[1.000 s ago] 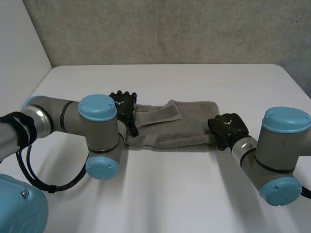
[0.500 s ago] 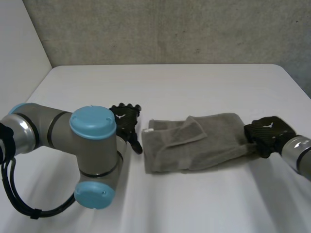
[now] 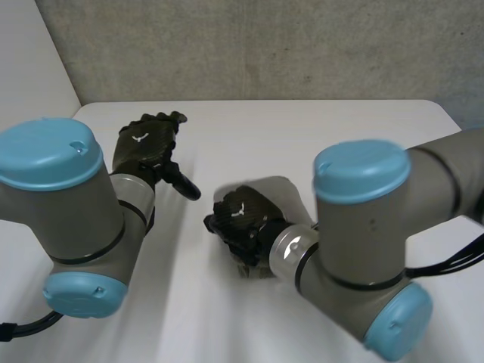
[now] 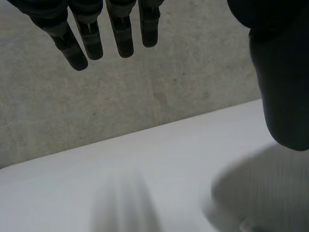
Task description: Fold the towel.
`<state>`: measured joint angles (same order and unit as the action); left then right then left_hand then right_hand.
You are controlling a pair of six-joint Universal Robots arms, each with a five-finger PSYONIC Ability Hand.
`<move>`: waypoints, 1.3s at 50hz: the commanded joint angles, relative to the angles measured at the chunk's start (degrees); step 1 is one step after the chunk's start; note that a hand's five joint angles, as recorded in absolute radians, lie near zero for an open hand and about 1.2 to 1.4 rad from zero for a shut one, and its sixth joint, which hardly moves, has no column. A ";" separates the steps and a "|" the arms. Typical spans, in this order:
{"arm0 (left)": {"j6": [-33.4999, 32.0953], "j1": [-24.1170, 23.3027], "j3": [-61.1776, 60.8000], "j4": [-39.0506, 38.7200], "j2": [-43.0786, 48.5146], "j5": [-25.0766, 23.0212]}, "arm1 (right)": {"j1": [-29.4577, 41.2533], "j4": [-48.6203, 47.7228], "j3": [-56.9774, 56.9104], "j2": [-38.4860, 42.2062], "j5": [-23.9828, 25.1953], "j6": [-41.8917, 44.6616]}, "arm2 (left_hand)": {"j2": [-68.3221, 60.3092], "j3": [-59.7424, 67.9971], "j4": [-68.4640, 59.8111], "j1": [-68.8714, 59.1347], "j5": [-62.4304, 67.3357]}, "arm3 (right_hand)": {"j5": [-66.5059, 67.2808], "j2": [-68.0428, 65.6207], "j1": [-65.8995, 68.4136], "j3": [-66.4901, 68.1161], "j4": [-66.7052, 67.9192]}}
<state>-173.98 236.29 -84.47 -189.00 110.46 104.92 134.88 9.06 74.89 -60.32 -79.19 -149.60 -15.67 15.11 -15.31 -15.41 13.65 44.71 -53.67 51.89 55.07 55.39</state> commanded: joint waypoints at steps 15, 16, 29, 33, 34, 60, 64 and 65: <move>3.65 -6.72 3.79 -0.32 10.47 -6.48 | -15.79 -3.61 10.72 -10.78 0.53 -21.35 | 3.77 -3.21 3.42 3.51 -11.75 | -44.71 43.67 -41.89 -45.07 -45.39; 3.39 -7.24 4.66 -0.23 12.47 -6.48 | -16.40 -3.95 10.89 -9.82 0.79 -21.00 | 3.77 -3.21 3.42 3.51 -11.75 | -44.71 43.67 -41.89 -45.07 -45.39; 2.86 -8.48 3.61 0.39 19.17 -5.86 | -17.28 -8.53 8.70 3.28 1.06 -20.38 | 3.77 -3.21 3.42 3.51 -11.75 | -44.71 43.67 -41.89 -45.07 -45.39; 2.86 -8.21 3.00 0.39 18.21 -5.86 | -17.19 -8.09 7.73 3.90 1.06 -19.68 | 4.10 -3.54 3.75 3.85 -12.08 | -44.71 43.67 -41.89 -45.07 -45.39; 2.86 -8.12 3.09 0.47 17.51 -5.86 | -17.28 -8.00 7.56 3.90 0.88 -19.68 | 4.10 -3.55 3.75 3.85 -12.09 | -44.71 43.67 -41.89 -45.07 -45.39; 3.03 2.16 10.03 16.30 -11.85 -6.21 | -20.53 -4.05 2.19 -19.65 -11.84 -30.14 | 5.11 -4.56 4.76 4.86 -13.10 | -44.71 43.67 -41.89 -45.07 -45.39; 3.12 2.60 12.49 20.24 -13.17 -5.95 | -20.53 -4.05 2.19 -22.02 -15.29 -29.97 | 5.11 -4.56 4.76 4.86 -13.10 | -44.71 43.67 -41.89 -45.07 -45.39; 3.12 2.60 12.49 20.25 -13.17 -5.95 | -20.53 -4.05 2.19 -22.03 -15.29 -29.96 | 5.11 -4.56 4.76 4.86 -13.10 | -44.71 43.67 -41.89 -45.07 -45.39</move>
<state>-170.89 238.26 -74.30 -172.68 98.57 98.70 114.47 4.96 76.83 -80.75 -90.51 -179.93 -15.12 14.34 -15.30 -14.85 12.85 3.31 -14.50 13.19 13.99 14.91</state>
